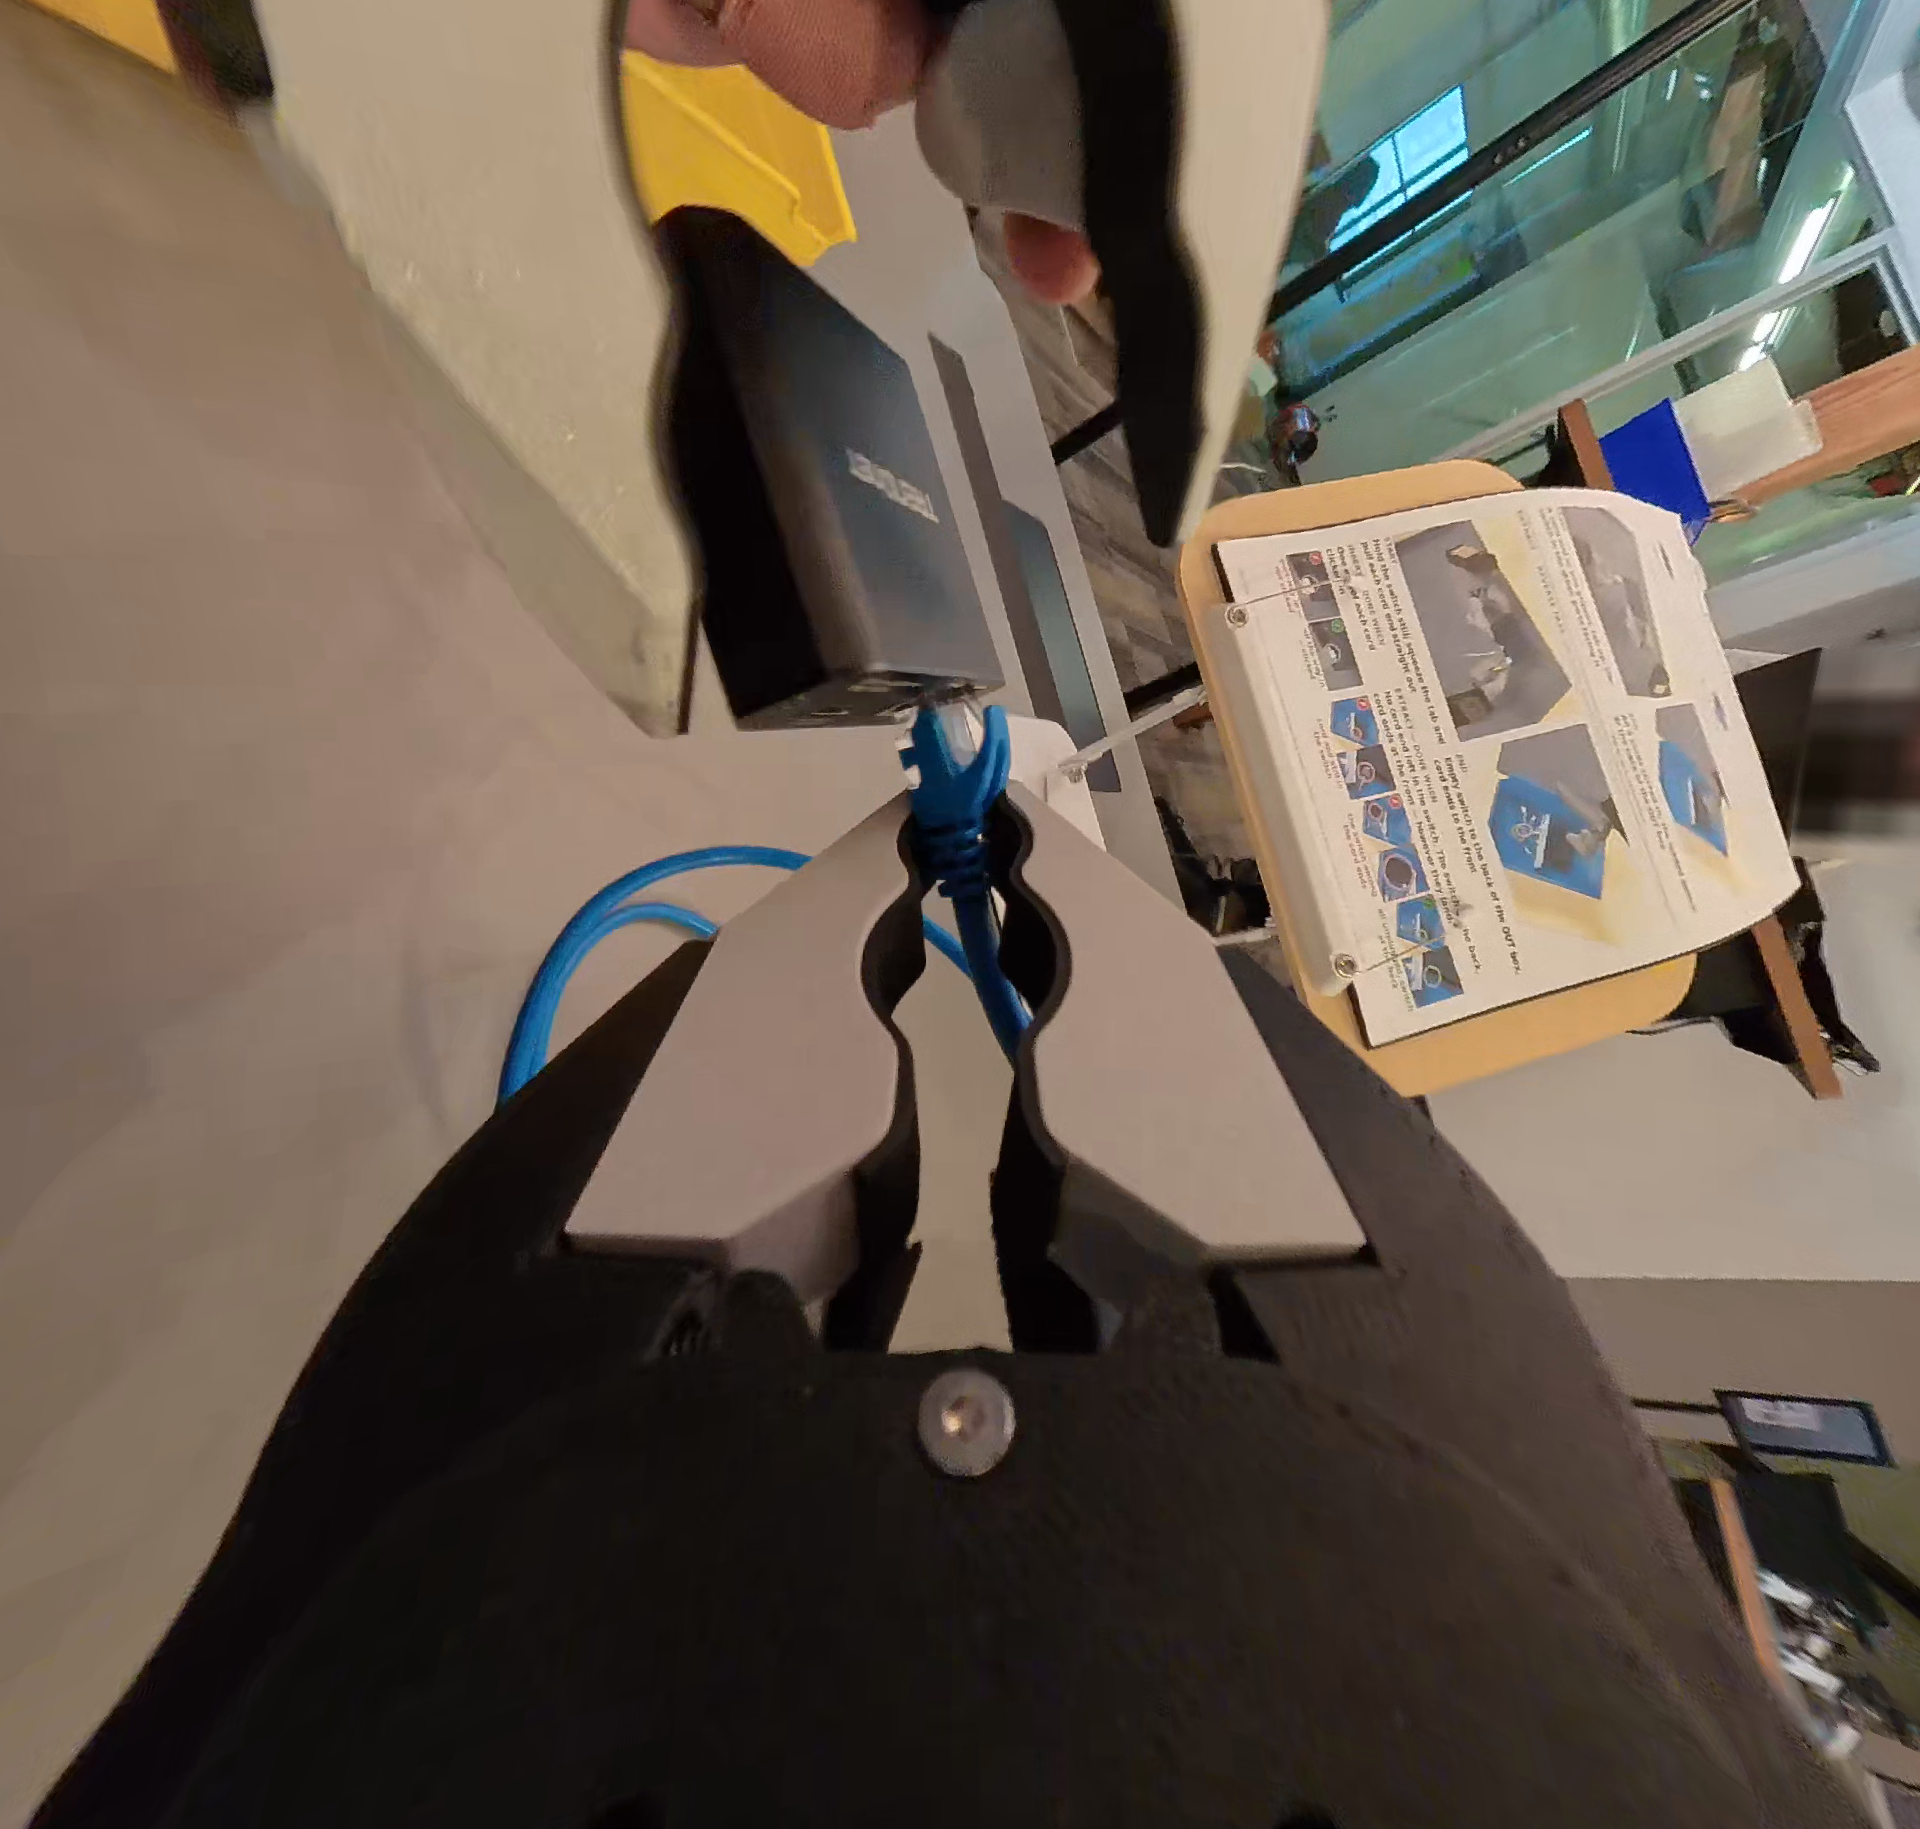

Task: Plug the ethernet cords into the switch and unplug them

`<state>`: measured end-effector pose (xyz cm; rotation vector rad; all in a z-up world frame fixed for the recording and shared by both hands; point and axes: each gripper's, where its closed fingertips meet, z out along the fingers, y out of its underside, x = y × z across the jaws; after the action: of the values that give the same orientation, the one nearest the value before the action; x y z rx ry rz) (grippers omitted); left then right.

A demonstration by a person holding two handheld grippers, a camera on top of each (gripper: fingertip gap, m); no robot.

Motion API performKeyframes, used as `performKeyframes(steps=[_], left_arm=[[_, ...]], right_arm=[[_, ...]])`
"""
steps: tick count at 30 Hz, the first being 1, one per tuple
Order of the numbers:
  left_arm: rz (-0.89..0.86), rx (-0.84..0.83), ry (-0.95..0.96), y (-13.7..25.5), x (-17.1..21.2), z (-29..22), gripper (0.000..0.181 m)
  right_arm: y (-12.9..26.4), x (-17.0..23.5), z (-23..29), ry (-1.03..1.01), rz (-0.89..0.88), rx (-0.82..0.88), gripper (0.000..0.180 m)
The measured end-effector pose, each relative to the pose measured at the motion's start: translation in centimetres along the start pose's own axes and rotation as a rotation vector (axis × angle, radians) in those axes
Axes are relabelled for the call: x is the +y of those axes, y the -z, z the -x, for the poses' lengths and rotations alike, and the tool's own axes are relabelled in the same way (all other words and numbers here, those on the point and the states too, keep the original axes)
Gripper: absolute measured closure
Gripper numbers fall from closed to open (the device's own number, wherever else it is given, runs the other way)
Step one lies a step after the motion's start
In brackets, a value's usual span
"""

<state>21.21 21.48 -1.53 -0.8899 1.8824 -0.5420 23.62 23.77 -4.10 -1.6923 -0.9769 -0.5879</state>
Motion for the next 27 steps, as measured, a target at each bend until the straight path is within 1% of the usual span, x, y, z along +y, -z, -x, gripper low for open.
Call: performKeyframes(steps=[1,3,5,7,9,10,13,15,18,20,21,23,25,27], left_arm=[[0.045,-0.039,-0.055,0.0,0.6,0.3,0.101],[0.075,-0.021,-0.071,0.2,1.1,-0.2,0.099],[0.034,0.008,-0.013,0.0,0.6,-0.4,0.1],[-0.013,0.089,0.093,-0.1,-0.1,-0.9,0.102],[-0.058,0.181,0.195,-0.3,-0.5,-1.5,0.111],[-0.088,0.191,0.223,-0.3,-0.8,-1.4,0.111],[-0.099,0.183,0.214,-0.7,-0.6,-1.7,0.112],[-0.112,0.178,0.199,-0.8,-0.8,-1.8,0.121],[-0.123,0.182,0.207,-0.8,-1.0,-1.8,0.122],[-0.119,0.16,0.231,-0.7,-1.0,-1.2,0.115],[-0.113,0.126,0.226,-0.6,-0.8,-0.6,0.103],[-0.122,0.106,0.194,-0.2,-0.6,-0.4,0.097],[-0.161,0.155,0.279,0.0,-1.0,-0.7,0.094],[-0.273,0.219,0.43,0.6,-2.2,-0.4,0.096]], right_arm=[[0.2,-0.2,-0.2,-0.013,-0.012,0.007,0.176],[0.8,-0.5,-0.8,-0.003,-0.017,0.031,0.176],[1.2,-1.2,-0.9,-0.002,-0.047,0.029,0.176],[1.2,-1.4,-1.1,0.049,-0.038,0.051,0.176],[1.4,-1.7,-1.2,0.054,-0.05,0.064,0.176],[1.4,-1.6,-1.3,0.06,-0.049,0.073,0.176],[1.5,-1.3,-1.2,0.056,-0.045,0.061,0.176],[1.3,-0.9,-1.0,0.077,-0.027,0.054,0.176],[1.3,-0.9,-1.0,0.068,-0.041,0.053,0.176],[1.3,-0.9,-1.1,0.073,-0.036,0.062,0.176],[1.4,-1.0,-1.3,0.048,-0.05,0.056,0.177],[1.8,-1.3,-1.9,0.011,-0.085,0.066,0.177],[2.3,-1.6,-2.5,0.03,-0.103,0.104,0.176],[2.5,-1.8,-2.7,0.059,-0.106,0.137,0.176]])
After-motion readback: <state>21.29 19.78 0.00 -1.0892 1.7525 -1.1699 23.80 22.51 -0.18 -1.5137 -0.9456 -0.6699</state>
